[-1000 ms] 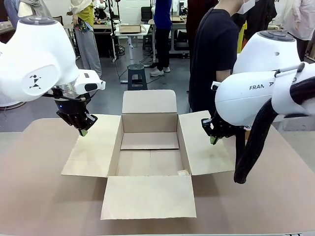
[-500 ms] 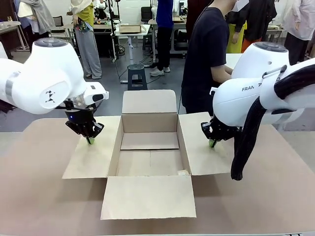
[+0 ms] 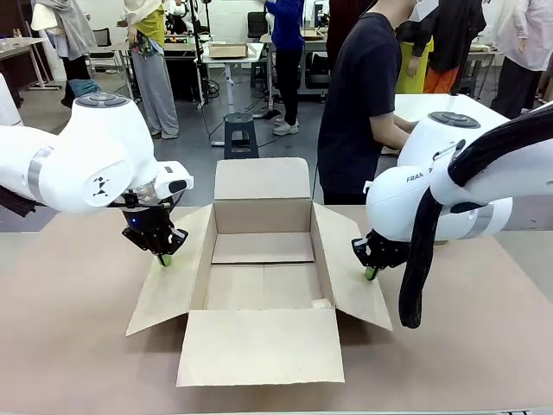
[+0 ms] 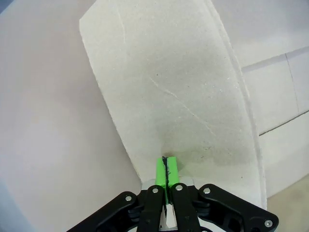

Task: Wrap the clocks to prevent damage.
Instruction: Open the side flaps of the Package Box, then once the human has placed the objects inside and stepped back, release both hands from the side flaps of the Package Box.

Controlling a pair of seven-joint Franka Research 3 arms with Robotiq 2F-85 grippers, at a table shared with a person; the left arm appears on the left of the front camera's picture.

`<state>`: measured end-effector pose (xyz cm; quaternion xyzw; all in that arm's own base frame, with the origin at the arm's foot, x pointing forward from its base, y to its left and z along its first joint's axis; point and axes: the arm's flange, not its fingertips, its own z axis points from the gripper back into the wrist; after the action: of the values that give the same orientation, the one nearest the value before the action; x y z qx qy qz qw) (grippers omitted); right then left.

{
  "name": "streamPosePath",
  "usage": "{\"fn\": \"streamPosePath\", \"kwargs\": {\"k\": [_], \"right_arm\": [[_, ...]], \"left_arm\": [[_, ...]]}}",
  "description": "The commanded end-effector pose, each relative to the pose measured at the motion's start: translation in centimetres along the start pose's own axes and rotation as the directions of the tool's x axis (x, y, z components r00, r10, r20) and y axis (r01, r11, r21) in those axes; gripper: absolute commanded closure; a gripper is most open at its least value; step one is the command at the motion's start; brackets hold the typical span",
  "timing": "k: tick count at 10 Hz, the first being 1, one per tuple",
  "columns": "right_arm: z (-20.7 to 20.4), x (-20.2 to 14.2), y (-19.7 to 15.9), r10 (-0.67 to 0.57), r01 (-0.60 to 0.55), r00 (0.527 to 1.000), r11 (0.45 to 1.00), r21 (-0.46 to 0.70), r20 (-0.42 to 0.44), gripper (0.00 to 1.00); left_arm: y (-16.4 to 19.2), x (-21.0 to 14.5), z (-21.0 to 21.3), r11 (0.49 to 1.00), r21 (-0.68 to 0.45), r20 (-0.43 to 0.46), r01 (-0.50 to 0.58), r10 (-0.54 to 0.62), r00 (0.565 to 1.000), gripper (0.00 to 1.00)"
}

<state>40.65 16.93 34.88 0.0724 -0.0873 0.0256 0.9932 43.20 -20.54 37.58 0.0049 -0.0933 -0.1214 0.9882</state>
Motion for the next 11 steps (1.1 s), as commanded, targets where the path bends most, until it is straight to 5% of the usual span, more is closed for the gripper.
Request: {"fn": "streamPosePath", "kwargs": {"k": [1, 3, 4, 11], "right_arm": [[-0.7, 0.0, -0.2, 0.031, -0.031, 0.999, 0.999, 0.012, 0.02, 0.99], [0.3, 0.0, 0.1, 0.084, -0.086, 0.993, 0.996, 0.027, 0.084, 0.99], [-0.3, 0.2, 0.1, 0.013, -0.013, 1.0, 1.0, 0.004, 0.013, 0.99], [-0.3, 0.2, 0.1, 0.013, -0.013, 1.0, 1.0, 0.004, 0.013, 0.99]], "left_arm": [[-0.5, -0.3, -0.9, 0.999, -0.011, 0.008, -0.038, 0.038, 0.999, 0.99], [-0.7, -0.3, -1.1, 0.998, -0.025, 0.018, -0.058, 0.059, 0.998, 0.99], [-0.1, 0.0, -0.5, 1.0, -0.003, -0.007, -0.007, 0.007, 1.0, 0.99], [-0.1, 0.0, -0.5, 1.0, -0.003, -0.007, -0.007, 0.007, 1.0, 0.99]]}}
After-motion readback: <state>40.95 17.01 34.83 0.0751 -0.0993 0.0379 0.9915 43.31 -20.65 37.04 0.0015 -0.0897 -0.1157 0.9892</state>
